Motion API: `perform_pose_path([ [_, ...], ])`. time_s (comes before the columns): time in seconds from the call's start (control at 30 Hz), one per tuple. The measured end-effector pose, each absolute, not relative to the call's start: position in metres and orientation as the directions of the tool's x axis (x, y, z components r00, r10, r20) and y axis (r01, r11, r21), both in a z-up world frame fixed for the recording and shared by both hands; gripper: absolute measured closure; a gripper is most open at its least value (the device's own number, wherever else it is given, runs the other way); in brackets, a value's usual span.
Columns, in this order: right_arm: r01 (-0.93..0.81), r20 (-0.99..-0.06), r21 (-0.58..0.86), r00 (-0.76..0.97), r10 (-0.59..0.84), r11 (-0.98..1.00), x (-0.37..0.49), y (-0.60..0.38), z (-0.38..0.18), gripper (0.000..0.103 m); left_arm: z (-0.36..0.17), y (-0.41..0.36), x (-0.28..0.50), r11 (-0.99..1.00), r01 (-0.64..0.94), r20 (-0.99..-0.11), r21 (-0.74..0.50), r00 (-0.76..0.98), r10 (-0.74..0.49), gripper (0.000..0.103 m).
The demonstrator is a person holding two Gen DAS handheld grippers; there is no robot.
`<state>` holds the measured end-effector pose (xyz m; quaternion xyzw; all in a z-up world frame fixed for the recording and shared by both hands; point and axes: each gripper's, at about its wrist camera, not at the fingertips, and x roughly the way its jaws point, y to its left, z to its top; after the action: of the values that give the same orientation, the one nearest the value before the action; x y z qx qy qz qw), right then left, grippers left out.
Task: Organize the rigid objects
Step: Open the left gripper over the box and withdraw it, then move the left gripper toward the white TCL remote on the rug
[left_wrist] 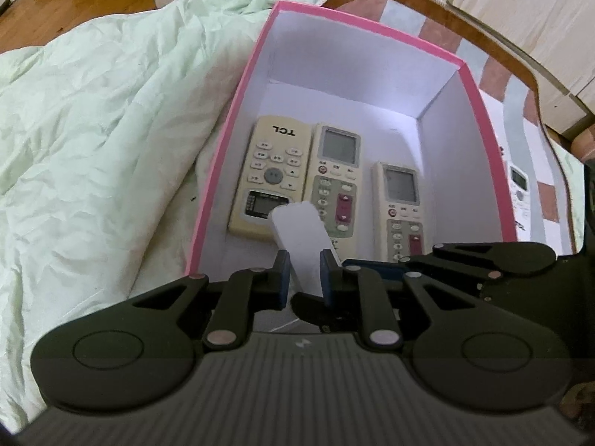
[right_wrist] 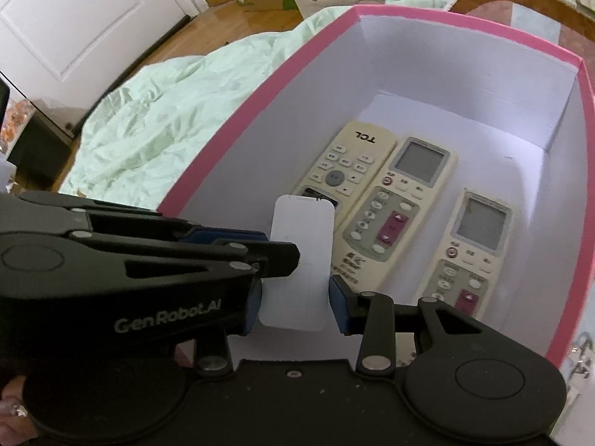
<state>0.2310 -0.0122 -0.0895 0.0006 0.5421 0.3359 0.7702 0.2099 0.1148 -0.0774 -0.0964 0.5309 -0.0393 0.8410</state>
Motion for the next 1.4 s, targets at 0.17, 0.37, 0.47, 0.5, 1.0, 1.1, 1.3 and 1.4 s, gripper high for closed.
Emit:
perform_pose_path([
  [0.17,-0.506,-0.86,0.369,0.133,0.493,0.78,0.231,-0.019,-0.085,0.058,-0.073,0.12,0.203,0.97,-0.04,-0.885,-0.24,0.42,-0.201,0.085],
  [0.37,-0.517,-0.843,0.353,0.186,0.505,0.78,0.22,-0.04,-0.069,0.051,-0.066,0.119,0.192,0.965,-0.038,-0.886,-0.26,0.406,-0.223,0.082],
  [0.47,-0.532,-0.795,0.355,0.261,0.547,0.769,0.204,-0.062,-0.046,0.051,-0.052,0.116,0.182,0.963,-0.018,-0.872,-0.268,0.43,-0.234,0.081],
  [0.5,-0.54,-0.775,0.35,0.292,0.561,0.765,0.197,-0.07,-0.038,0.05,-0.047,0.114,0.179,0.963,-0.009,-0.866,-0.271,0.44,-0.239,0.08],
  [1.0,-0.438,-0.642,0.202,0.616,0.456,0.876,0.115,-0.184,0.038,0.05,0.032,0.04,0.136,0.927,0.218,-0.757,-0.304,0.536,-0.374,0.077],
  [1.1,-0.401,-0.632,0.185,0.651,0.422,0.897,0.107,-0.197,0.044,0.05,0.04,0.019,0.136,0.918,0.261,-0.744,-0.298,0.54,-0.394,0.077],
  [1.3,-0.385,-0.626,0.116,0.687,0.368,0.916,0.098,-0.201,0.051,0.049,0.049,-0.022,0.145,0.908,0.331,-0.758,-0.259,0.513,-0.403,0.07],
  [1.4,-0.384,-0.629,0.074,0.698,0.342,0.92,0.098,-0.2,0.048,0.048,0.053,-0.037,0.153,0.904,0.358,-0.757,-0.232,0.517,-0.399,0.064],
])
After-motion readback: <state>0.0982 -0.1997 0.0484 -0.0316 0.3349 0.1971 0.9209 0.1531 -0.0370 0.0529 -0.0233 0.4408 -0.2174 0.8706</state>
